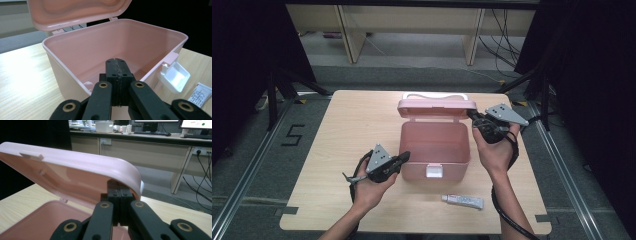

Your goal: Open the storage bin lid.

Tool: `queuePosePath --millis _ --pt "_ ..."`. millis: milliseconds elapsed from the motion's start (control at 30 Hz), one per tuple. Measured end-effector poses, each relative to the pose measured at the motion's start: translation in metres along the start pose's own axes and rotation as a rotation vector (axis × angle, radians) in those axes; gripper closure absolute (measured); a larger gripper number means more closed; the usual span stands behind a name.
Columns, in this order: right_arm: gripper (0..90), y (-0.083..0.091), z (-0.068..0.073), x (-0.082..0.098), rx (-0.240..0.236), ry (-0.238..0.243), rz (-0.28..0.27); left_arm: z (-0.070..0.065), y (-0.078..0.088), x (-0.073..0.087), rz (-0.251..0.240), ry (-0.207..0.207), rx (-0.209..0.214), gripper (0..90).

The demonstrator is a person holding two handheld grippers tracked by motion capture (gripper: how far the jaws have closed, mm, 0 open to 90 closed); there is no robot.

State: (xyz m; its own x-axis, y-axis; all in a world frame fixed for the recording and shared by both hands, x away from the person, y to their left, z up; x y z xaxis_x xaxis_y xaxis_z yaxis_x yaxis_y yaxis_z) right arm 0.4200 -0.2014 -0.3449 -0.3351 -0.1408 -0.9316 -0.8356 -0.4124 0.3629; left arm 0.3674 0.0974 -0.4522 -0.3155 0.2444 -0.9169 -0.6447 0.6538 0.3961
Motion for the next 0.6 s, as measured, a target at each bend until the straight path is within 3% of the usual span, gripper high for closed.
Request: queuePosePath --millis 100,333,367,600 --pt "90.0 -0.003 -0.002 -0.003 0.015 0.015 -0.009 0.000 0.000 0.000 -0.003 0.001 -0.002 89.7" --pt "90.0 -0.011 -0.003 -0.011 0.027 -0.010 -0.009 0.000 0.000 0.001 -0.005 0.002 -0.001 89.7" --pt "90.0 -0.013 -0.005 -0.012 0.027 0.014 -0.019 0.001 0.000 0.001 -0.005 0.001 -0.002 89.7" --pt "90.0 -0.025 -0.007 -0.018 0.043 0.002 -0.014 0.001 0.000 0.001 -0.006 -0.002 -0.002 89.7"
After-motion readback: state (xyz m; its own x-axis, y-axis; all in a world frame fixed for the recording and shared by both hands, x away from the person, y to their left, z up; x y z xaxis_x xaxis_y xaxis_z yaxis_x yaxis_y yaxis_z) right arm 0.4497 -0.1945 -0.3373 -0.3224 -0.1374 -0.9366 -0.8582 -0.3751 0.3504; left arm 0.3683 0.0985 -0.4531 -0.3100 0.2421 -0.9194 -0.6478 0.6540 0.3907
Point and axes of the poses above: each handheld gripper's, and its own axes: y roughly backward along the jaws, x roughly out of its underside, z roughly to its left, the point moved 1 cm from there along -y, roughly forward along the jaws, and after that the axes turned 8 degrees about z, right-handed, at the moved point
